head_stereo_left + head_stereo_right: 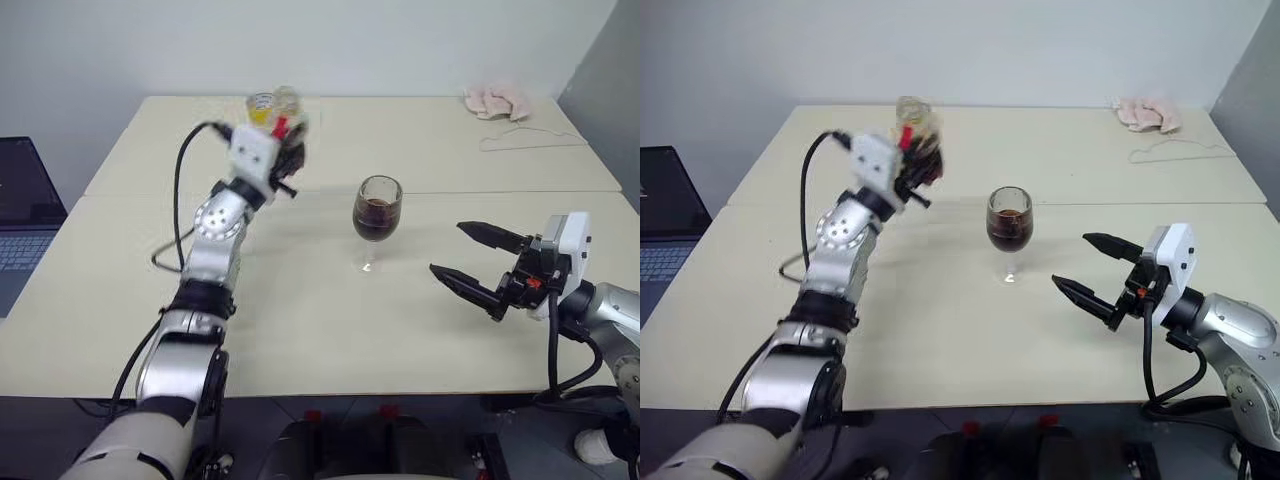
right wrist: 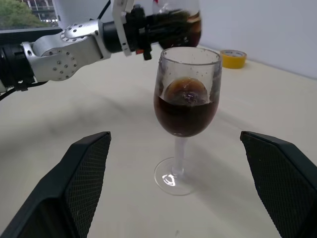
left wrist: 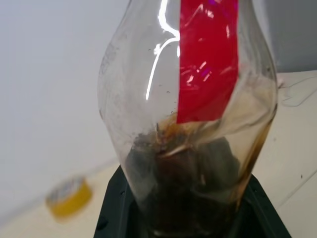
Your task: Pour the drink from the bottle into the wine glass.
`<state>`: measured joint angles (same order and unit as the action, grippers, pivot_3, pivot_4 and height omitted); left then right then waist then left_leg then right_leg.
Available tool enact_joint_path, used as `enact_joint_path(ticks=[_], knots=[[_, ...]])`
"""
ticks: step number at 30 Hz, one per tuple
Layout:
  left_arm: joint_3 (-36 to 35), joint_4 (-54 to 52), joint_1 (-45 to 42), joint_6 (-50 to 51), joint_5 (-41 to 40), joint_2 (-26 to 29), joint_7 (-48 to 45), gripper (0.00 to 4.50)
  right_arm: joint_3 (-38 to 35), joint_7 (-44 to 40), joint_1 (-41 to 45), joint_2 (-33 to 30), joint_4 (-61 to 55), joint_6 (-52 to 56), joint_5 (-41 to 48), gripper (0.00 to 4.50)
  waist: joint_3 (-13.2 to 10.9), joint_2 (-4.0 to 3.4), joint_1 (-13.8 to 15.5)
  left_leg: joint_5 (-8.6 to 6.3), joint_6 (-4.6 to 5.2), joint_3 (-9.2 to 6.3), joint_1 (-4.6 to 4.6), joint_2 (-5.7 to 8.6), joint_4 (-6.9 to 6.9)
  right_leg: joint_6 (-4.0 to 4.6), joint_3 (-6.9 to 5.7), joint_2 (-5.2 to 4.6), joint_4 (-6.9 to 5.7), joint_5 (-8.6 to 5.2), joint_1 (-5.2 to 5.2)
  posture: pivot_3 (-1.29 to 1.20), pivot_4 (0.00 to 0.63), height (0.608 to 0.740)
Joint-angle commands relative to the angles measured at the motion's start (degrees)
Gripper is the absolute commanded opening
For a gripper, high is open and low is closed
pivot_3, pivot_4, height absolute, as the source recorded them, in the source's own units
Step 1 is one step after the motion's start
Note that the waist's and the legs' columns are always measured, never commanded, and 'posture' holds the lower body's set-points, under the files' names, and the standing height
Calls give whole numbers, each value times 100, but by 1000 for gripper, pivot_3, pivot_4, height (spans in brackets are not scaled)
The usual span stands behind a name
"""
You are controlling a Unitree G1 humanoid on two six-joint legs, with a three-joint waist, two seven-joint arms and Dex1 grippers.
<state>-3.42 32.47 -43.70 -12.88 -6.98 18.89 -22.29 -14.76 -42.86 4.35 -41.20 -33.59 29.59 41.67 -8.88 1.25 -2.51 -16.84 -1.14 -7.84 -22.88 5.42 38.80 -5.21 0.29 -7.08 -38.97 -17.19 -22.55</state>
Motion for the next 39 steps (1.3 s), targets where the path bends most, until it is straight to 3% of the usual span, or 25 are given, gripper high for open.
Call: enact_joint_path(ticks=[1,7,13,24,39], knots=[[-561,-1103,515,790,-353,-36,650,987,50,-75,312,-68,-175,58,215,4500,0,1,-16,0,0,-1,-2,0,1,0,1,0,0,0,-2,0,150,740],[-1028,-2166,1573,1579,-499,-211,1378,987,211,-330,724,-167,48,132,234,4500,1,4,111,0,0,-1,-5,5,5,0,2,-5,4,0,1,0,150,740],[-1276,-2211,1955,1606,-544,-316,1611,987,279,-474,998,-216,108,218,308,4500,2,6,182,0,-1,-1,-2,7,12,1,0,-7,10,1,15,0,150,740],[-1326,-2016,2267,1280,-544,-426,1679,4475,322,-699,1446,-334,352,392,358,4500,4,7,208,0,-1,6,1,8,11,1,6,-8,11,1,15,0,150,740],[-1388,-3512,3358,1980,-1116,-94,894,4475,482,-902,1634,-283,608,237,189,4500,4,6,205,-1,-1,8,2,6,7,1,11,-8,14,1,13,0,150,740]])
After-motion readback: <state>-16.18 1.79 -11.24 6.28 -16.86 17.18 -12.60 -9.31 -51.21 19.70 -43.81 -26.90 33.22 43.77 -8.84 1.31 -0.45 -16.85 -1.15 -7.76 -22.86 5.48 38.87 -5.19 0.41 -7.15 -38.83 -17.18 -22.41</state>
